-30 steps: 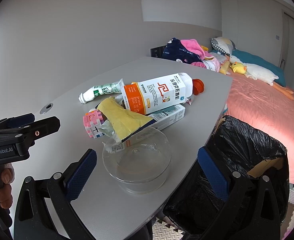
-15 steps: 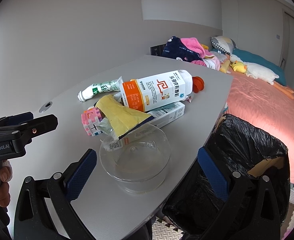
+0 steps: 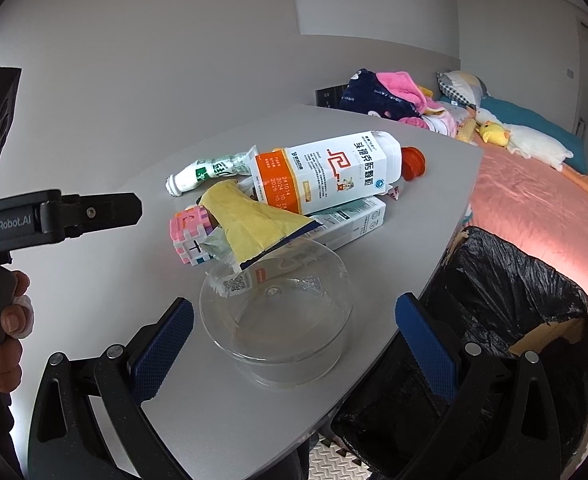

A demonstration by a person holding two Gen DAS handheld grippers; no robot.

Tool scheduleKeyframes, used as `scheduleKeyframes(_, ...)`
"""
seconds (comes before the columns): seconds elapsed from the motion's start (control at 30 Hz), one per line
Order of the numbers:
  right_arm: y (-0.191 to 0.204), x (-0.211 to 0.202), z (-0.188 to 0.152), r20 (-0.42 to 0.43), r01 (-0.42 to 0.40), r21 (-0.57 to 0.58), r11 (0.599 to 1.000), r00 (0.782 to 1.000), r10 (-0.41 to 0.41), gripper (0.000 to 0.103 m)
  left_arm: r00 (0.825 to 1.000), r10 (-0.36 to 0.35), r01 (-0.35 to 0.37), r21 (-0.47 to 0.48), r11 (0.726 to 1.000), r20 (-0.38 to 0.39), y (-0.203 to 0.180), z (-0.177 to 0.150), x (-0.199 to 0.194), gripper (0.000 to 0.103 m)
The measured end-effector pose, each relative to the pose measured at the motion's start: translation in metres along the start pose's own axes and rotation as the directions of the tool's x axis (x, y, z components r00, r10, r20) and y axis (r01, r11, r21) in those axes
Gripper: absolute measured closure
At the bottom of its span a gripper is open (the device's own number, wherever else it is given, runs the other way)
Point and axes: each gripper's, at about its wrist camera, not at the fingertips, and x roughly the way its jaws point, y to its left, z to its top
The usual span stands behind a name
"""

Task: Collect trash
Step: 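Grasp the yellow envelope with the left gripper while the right gripper grasps the clear bowl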

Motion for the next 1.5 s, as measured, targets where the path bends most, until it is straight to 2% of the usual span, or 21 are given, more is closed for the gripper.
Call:
scheduleKeyframes(0.5,-0.004,0.009,-0.001,0.034,-0.052,-0.017,0.998,0.998,0.053,0.003,0.995,-0.039,0.038,-0.02,0.999,-0.096,-0.024,0.03,0.032,0.006)
scheduleKeyframes(0.8,-0.003,0.013,-0.001,0.038,-0.082,-0.03,0.996,0.996,0.083,0.003,0.98,-0.047,0.033,-0.075,0.997,-0.195,-0.038,0.043,0.054,0.006)
scheduleKeyframes(0.97,-0.004,0.016,-0.001,0.033,-0.088,-0.03,0.996,0.995,0.089,0.003,0.962,-0.099,0.058,-0.163,0.985,-0.256,-0.032,0.044,0.067,0.006)
scheduleKeyframes(1.13,-0.004,0.019,-0.002,0.029,-0.086,-0.033,0.996,0.996,0.087,0.003,0.953,-0.126,0.066,-0.216,0.974,-0.276,-0.03,0.045,0.077,0.006)
scheduleKeyframes(1.37,-0.004,0.024,-0.001,0.02,-0.092,-0.035,0.995,0.996,0.092,0.003,0.953,-0.133,0.069,-0.236,0.969,-0.272,-0.035,0.05,0.081,0.029)
scheduleKeyframes(1.5,-0.003,0.026,0.0,0.018,-0.091,-0.036,0.995,0.996,0.092,0.003,0.949,-0.144,0.077,-0.237,0.968,-0.279,-0.04,0.054,0.088,0.047)
